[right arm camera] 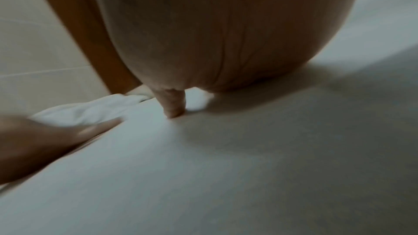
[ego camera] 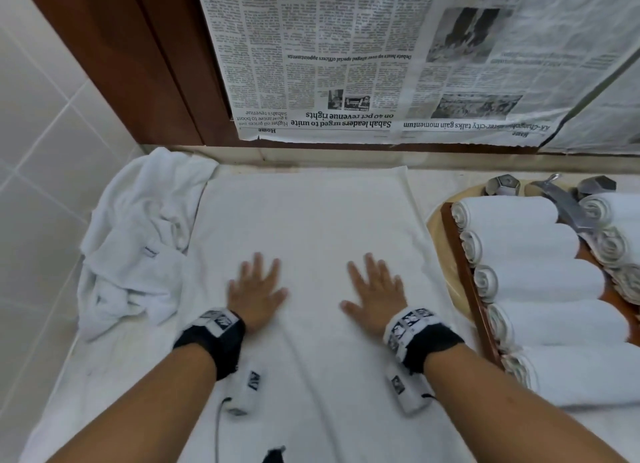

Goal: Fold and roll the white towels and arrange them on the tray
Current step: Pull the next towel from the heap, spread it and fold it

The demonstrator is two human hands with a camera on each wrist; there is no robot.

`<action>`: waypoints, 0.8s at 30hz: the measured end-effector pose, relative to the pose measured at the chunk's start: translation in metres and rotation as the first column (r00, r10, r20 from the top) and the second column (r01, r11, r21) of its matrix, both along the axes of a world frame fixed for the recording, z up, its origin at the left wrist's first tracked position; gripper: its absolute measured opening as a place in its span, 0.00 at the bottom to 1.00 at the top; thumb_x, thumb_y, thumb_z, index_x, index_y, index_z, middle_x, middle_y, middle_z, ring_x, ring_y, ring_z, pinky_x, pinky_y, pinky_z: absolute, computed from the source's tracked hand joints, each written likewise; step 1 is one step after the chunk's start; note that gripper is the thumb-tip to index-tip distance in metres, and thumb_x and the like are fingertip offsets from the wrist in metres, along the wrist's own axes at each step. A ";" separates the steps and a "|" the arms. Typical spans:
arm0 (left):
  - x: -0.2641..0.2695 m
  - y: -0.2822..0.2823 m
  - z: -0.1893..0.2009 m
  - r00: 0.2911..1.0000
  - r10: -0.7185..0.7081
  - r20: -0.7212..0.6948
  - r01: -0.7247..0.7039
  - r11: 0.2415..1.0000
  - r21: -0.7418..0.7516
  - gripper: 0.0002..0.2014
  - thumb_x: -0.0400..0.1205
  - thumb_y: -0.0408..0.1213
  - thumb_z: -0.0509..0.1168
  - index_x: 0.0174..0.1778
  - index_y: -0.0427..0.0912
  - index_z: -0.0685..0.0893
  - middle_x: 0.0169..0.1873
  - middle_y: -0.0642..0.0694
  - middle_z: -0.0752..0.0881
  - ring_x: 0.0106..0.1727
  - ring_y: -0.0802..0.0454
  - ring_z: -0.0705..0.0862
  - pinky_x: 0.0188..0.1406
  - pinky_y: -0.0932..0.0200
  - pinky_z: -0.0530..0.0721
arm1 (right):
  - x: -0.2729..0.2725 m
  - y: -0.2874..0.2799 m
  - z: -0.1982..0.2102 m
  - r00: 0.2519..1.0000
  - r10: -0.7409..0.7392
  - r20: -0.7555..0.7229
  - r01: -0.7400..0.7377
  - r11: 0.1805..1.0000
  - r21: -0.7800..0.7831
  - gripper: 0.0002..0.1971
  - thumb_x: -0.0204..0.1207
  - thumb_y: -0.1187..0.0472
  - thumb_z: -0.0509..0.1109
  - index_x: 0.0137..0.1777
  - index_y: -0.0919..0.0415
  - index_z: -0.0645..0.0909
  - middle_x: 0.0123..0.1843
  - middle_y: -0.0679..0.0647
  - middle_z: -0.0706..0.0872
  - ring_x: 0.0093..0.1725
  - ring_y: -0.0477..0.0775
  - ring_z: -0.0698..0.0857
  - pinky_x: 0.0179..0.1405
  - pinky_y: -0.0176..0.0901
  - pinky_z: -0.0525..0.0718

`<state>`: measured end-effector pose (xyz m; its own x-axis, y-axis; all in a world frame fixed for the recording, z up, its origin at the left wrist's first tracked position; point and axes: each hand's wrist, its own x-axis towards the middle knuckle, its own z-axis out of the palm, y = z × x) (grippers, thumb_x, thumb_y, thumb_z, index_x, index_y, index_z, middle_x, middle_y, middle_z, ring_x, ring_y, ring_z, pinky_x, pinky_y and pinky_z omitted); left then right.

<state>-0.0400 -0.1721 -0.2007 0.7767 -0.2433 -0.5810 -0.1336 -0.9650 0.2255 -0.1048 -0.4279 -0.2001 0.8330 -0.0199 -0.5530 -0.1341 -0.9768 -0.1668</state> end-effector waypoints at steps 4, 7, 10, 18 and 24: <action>0.009 0.065 -0.004 0.982 0.147 0.116 -0.157 0.985 0.079 0.37 0.89 0.54 0.50 0.87 0.44 0.37 0.85 0.37 0.34 0.86 0.37 0.39 0.84 0.41 0.47 | -0.007 -0.057 0.012 0.984 -0.169 -0.052 0.168 0.986 -0.025 0.45 0.83 0.32 0.53 0.87 0.49 0.31 0.85 0.56 0.22 0.85 0.60 0.29 0.84 0.58 0.38; -0.012 0.037 0.010 0.983 0.127 0.136 -0.115 0.989 -0.088 0.34 0.90 0.51 0.49 0.87 0.43 0.40 0.85 0.37 0.35 0.86 0.37 0.39 0.82 0.39 0.48 | -0.009 -0.025 0.027 0.989 -0.145 0.029 0.144 0.989 0.023 0.44 0.84 0.35 0.53 0.88 0.54 0.32 0.85 0.62 0.25 0.85 0.65 0.29 0.84 0.58 0.39; -0.057 -0.011 0.013 0.998 0.021 0.065 -0.004 0.968 -0.251 0.38 0.84 0.63 0.42 0.87 0.49 0.42 0.85 0.45 0.34 0.86 0.43 0.35 0.82 0.40 0.42 | -0.026 0.034 0.030 0.997 0.026 0.072 -0.037 0.987 0.155 0.41 0.86 0.39 0.54 0.88 0.53 0.35 0.86 0.59 0.26 0.86 0.63 0.30 0.84 0.58 0.39; -0.098 0.081 -0.006 0.955 0.262 0.138 -0.276 0.957 0.093 0.46 0.73 0.73 0.34 0.85 0.54 0.35 0.85 0.44 0.33 0.86 0.39 0.39 0.82 0.35 0.49 | -0.062 -0.049 0.004 0.999 -0.037 -0.039 0.034 0.997 -0.067 0.43 0.83 0.31 0.51 0.86 0.45 0.30 0.85 0.55 0.22 0.85 0.63 0.29 0.83 0.65 0.38; -0.140 0.015 0.002 0.989 0.053 0.137 -0.058 0.998 0.033 0.47 0.71 0.69 0.27 0.86 0.50 0.39 0.84 0.42 0.32 0.86 0.36 0.36 0.81 0.33 0.45 | -0.077 0.024 0.022 0.996 -0.001 0.085 0.000 1.000 0.022 0.41 0.86 0.38 0.53 0.88 0.53 0.35 0.86 0.61 0.27 0.85 0.65 0.29 0.83 0.64 0.38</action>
<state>-0.1801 -0.1575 -0.1985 0.8605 -0.1782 -0.4772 -0.1067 -0.9791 0.1731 -0.1815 -0.4034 -0.1777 0.8769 -0.0092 -0.4806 -0.1192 -0.9728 -0.1987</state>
